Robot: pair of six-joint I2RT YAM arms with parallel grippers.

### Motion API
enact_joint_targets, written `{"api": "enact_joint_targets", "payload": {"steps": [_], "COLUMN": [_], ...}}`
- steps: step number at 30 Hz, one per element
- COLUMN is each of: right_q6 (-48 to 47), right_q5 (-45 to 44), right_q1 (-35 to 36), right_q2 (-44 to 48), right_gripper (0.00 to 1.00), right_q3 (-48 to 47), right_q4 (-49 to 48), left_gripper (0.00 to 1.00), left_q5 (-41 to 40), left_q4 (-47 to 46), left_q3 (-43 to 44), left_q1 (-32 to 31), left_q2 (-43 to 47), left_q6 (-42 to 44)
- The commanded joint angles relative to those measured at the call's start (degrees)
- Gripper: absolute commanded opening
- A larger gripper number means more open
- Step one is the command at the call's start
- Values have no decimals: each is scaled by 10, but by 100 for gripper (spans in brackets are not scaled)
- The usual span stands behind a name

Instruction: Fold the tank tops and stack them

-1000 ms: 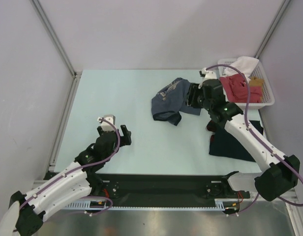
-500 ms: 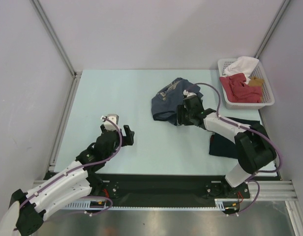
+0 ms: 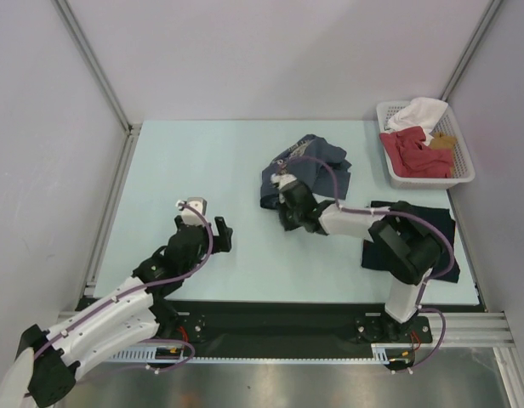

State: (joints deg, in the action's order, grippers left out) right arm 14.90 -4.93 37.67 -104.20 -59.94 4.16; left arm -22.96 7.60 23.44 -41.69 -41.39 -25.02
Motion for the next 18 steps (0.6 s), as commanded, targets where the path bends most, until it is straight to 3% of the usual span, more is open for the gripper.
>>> {"api": "enact_joint_targets", "payload": {"steps": [1,2,4,6,9,14,18], "right_q6": [-147,-163,-165,-152,-107,-56,-29], "right_q5": [79,80,104,160,176,111,178], "right_q1": [127,184,202,172,131,129,83], "right_q2": [75,93,143,177,251,296,277], "right_gripper": [0,0,0,0,0,0,0], "right_q3": [31,45,90,113,145,56,-8], "right_q4": [-80,-120,-171,-186,-206,-95,-45], "left_gripper": [87,88,88,88,88,89,96], "left_q5": [-71,-83,-92,-83,-57,21,46], "left_q4": [26,40,41,34,20,-9,-16], "left_q3": [11,11,7,-1,-4,-4,-16], "left_q1": [3,4,5,5,5,5,5], "left_q2": [23,28,46,59,63,69,141], "left_q6": [-20,-26,-28,-23,-10,9,5]}}
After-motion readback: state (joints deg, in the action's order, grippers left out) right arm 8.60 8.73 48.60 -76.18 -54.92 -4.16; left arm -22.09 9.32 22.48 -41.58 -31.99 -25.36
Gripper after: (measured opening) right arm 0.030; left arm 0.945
